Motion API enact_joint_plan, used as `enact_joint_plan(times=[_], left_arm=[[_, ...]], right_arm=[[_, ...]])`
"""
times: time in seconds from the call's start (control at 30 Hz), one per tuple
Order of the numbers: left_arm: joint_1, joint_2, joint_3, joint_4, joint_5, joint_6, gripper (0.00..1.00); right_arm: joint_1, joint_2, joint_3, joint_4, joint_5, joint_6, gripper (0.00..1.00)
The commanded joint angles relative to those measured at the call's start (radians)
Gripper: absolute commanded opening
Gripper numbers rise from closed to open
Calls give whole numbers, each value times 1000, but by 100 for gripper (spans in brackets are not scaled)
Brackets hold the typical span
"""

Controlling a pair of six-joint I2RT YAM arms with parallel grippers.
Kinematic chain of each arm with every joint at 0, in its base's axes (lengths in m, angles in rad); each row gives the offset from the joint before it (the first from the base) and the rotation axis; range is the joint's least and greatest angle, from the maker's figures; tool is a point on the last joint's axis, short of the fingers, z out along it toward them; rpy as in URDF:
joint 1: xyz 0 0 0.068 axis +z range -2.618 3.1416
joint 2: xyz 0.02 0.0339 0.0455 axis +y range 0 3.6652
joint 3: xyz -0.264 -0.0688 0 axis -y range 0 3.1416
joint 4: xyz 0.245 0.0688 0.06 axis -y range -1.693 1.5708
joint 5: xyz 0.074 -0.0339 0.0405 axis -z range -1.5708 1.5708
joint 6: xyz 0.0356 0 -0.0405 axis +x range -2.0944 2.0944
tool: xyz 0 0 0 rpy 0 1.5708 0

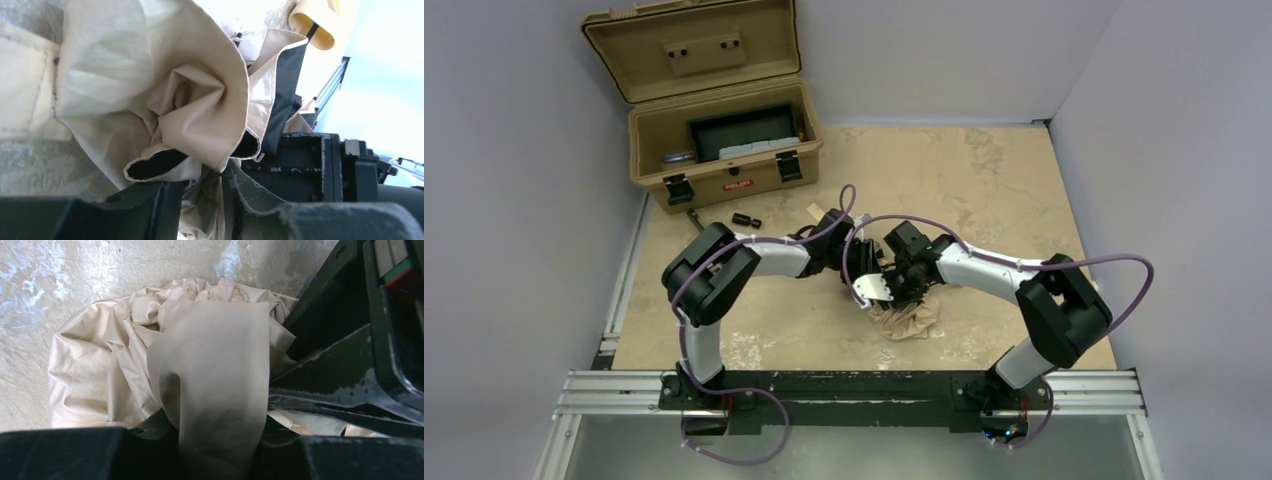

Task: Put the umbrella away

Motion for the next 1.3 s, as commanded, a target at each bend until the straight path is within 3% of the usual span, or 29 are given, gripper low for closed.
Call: enact_joint_plan(times=[0.0, 0.17, 0.33, 0.53, 0.7, 0.77, 0.83, 0.97, 1.13, 1.27], left_arm=[[-24, -114, -60, 88, 123, -112, 35], [49, -236, -174, 188, 80, -164, 46], [105, -421, -224, 109, 3, -117, 52], [112, -743, -263, -164, -266, 58, 52], [114, -1080, -483, -175, -492, 81, 53], [114, -1245, -590, -171, -574, 59, 69], [115, -1408, -702, -138, -640, 19, 98], [117, -1628, -915, 170, -496, 127, 99], [82, -1560, -874, 169, -278, 427, 95], [-102, -1393, -817, 198, -354, 725, 94]], right_arm=[[-4, 98, -27, 30, 23, 9, 16], [-30, 52, -53, 24, 18, 18, 12], [-55, 10, -54, -7, -25, -3, 11], [-78, 23, -5, -52, -83, 31, 9], [-100, 78, 40, -95, -124, 95, 9], [-106, 128, 70, -128, -144, 125, 9], [-106, 174, 85, -154, -161, 142, 8], [-106, 252, 107, -163, -183, 188, 8], [-110, 341, 163, -202, -194, 226, 8], [-111, 385, 191, -226, -200, 232, 8]])
